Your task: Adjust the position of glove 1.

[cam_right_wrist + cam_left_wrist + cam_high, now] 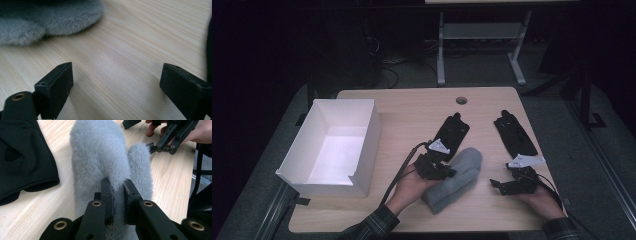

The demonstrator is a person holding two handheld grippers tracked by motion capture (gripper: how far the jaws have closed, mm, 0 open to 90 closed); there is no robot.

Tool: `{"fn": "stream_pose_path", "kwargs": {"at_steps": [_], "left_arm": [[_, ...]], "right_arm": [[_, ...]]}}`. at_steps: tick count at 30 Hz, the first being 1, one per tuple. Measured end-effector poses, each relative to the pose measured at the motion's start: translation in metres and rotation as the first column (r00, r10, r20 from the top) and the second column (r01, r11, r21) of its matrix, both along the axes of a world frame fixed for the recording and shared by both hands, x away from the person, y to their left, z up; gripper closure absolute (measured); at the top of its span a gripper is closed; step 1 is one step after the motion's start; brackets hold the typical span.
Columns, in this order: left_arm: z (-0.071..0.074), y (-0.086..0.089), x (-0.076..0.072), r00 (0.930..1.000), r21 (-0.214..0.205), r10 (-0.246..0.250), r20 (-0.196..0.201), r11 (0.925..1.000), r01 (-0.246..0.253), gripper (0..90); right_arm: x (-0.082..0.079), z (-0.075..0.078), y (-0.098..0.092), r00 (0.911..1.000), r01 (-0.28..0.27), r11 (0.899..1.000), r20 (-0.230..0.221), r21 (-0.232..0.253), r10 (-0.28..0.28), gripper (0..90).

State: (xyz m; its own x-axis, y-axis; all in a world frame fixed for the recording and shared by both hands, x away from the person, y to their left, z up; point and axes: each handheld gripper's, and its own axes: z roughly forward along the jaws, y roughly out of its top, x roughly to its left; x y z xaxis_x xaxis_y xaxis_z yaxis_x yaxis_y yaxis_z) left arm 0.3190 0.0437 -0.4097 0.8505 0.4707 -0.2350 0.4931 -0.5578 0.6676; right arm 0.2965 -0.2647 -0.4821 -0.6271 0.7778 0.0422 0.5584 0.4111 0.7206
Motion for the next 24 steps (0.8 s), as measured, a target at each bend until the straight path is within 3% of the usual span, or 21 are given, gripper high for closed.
{"fn": "stream_pose_path", "kwargs": {"at_steps": [4, 9, 11, 12, 17, 19, 21, 24], "left_arm": [[-0.007, -0.003, 0.0, 0.9998, 0.011, -0.005, -0.018, 0.9999, 0.005, 80.6], [-0.01, -0.006, 0.0, 0.9998, 0.02, -0.013, -0.011, 0.9997, 0.014, 77.5], [-0.009, -0.006, -0.001, 0.9999, 0.011, -0.012, -0.008, 0.9999, 0.012, 72.3], [-0.007, -0.004, -0.001, 0.9999, 0.011, -0.017, -0.002, 0.9998, 0.017, 64.1], [0.006, 0.004, 0.0, 0.9997, -0.025, -0.002, 0.026, 0.9997, 0.003, 56.1], [0.012, 0.012, 0.002, 0.9993, -0.043, 0.011, 0.037, 0.999, -0.009, 57.4], [0.017, 0.023, 0.003, 0.9989, -0.044, 0.022, 0.042, 0.9988, -0.02, 69.5], [0.019, 0.039, 0.003, 0.9978, -0.033, 0.046, 0.048, 0.9985, -0.044, 80.3]], "right_arm": [[0.0, 0.0, 0.0, 1.0, -0.001, 1.0, 0.0, 0.0, 0.001, 11.3], [0.0, 0.0, 0.0, 1.0, 0.0, 1.0, 0.0, -0.001, 0.0, 11.3], [0.0, 0.0, 0.0, 1.0, 0.0, 1.0, 0.001, -0.001, 0.0, 11.3], [0.0, 0.0, 0.0, 1.0, 0.0, 1.0, 0.001, -0.001, 0.0, 11.3], [0.0, 0.0, 0.0, 1.0, -0.001, 1.0, -0.001, -0.002, 0.001, 10.7], [0.0, 0.0, 0.0, 1.0, 0.001, 1.0, -0.006, 0.001, -0.001, 10.8], [-0.001, 0.001, 0.001, 1.0, 0.003, 1.0, -0.007, -0.005, -0.003, 13.7], [-0.002, 0.006, 0.002, 0.9999, -0.007, 1.0, -0.01, -0.015, 0.007, 24.7]]}}
